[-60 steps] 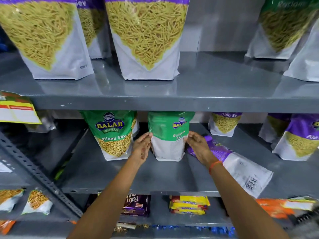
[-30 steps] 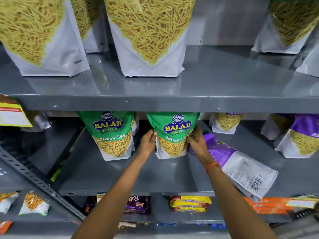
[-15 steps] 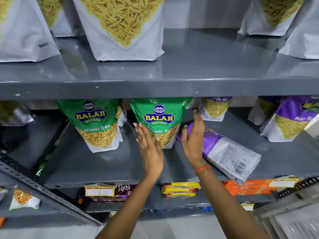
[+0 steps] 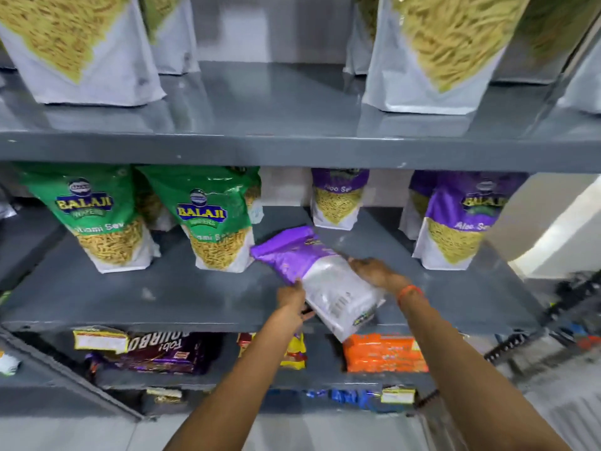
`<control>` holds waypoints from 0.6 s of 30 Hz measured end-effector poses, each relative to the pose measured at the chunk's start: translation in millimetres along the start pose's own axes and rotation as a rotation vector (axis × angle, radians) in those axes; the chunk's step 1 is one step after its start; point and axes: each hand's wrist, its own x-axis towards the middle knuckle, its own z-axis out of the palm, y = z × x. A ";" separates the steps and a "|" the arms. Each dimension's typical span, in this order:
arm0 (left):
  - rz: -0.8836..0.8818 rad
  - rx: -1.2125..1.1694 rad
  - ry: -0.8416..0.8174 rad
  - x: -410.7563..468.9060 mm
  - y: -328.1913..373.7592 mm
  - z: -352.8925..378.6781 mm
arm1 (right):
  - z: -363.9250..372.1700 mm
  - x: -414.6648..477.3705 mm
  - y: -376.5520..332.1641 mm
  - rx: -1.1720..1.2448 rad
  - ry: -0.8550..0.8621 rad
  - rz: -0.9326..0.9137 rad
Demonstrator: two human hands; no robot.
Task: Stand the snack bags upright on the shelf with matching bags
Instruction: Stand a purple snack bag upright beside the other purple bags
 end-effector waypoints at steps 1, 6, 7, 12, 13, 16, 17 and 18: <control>-0.012 -0.021 0.018 -2.5 0.5 1.4 | -1.6 1.2 0.9 0.011 -0.011 0.012; 0.095 -0.062 0.003 -16.5 7.8 3.2 | -2.6 6.1 9.3 0.575 0.086 0.080; 0.137 -0.070 0.002 -16.3 10.3 4.3 | -3.7 6.4 12.9 0.735 0.071 0.060; 0.412 -0.018 -0.067 -4.7 49.6 25.4 | -34.9 9.6 18.2 1.246 0.089 -0.108; 0.475 -0.013 -0.090 -0.9 58.0 31.1 | -39.8 13.3 17.3 1.245 0.148 -0.147; 0.607 0.028 -0.178 19.1 72.6 43.0 | -42.2 25.6 14.0 1.208 0.312 -0.204; 0.607 0.024 -0.196 28.1 73.0 44.3 | -39.6 28.2 14.4 1.164 0.361 -0.211; 0.592 0.037 -0.189 34.6 73.8 44.7 | -35.9 31.9 16.2 1.114 0.408 -0.214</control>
